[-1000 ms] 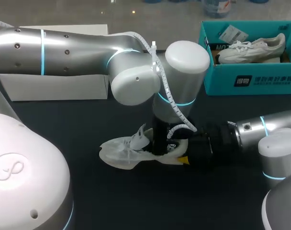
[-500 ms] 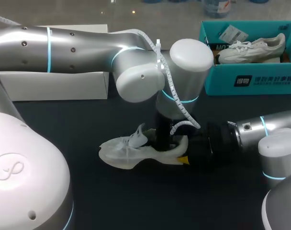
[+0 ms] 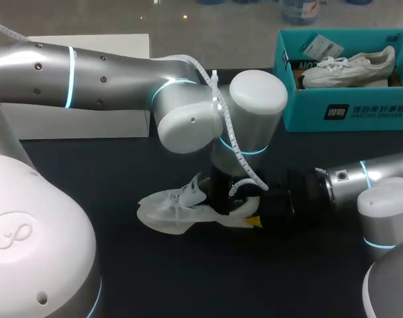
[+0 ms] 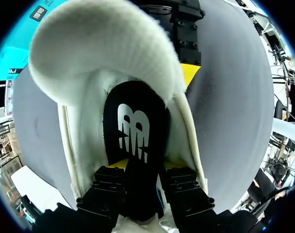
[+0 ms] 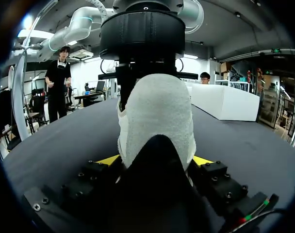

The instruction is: Take the shoe out of the shoebox, open the shoe tongue, remove and reinsert the insole, then place the shoe into the shoebox

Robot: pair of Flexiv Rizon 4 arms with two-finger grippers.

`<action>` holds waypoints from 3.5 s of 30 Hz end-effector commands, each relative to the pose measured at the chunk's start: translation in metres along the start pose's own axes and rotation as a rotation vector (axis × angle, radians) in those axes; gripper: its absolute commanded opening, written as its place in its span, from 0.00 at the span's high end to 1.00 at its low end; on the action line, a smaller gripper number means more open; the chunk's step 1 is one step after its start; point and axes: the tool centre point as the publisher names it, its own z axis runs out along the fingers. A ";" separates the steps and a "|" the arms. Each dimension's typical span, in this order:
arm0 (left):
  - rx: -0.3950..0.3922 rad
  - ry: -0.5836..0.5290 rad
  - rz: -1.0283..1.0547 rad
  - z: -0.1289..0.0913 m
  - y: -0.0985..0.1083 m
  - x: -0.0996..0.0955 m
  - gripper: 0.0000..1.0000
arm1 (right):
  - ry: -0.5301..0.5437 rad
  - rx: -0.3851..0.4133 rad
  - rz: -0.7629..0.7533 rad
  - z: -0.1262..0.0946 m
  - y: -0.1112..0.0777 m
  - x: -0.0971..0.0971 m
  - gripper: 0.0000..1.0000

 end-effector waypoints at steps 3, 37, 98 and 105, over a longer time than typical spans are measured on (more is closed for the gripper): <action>0.023 -0.043 0.016 0.029 0.006 0.001 1.00 | -0.001 0.003 0.002 0.003 -0.003 0.002 1.00; 0.208 -0.164 -0.041 -0.064 0.027 -0.007 1.00 | -0.001 0.003 0.002 0.003 -0.003 0.002 1.00; 0.371 -0.056 -0.061 -0.157 -0.001 0.027 1.00 | -0.001 0.003 0.002 0.003 -0.003 0.002 1.00; 0.343 -0.062 -0.065 -0.142 -0.004 0.031 1.00 | -0.001 0.003 0.002 0.003 -0.003 0.002 1.00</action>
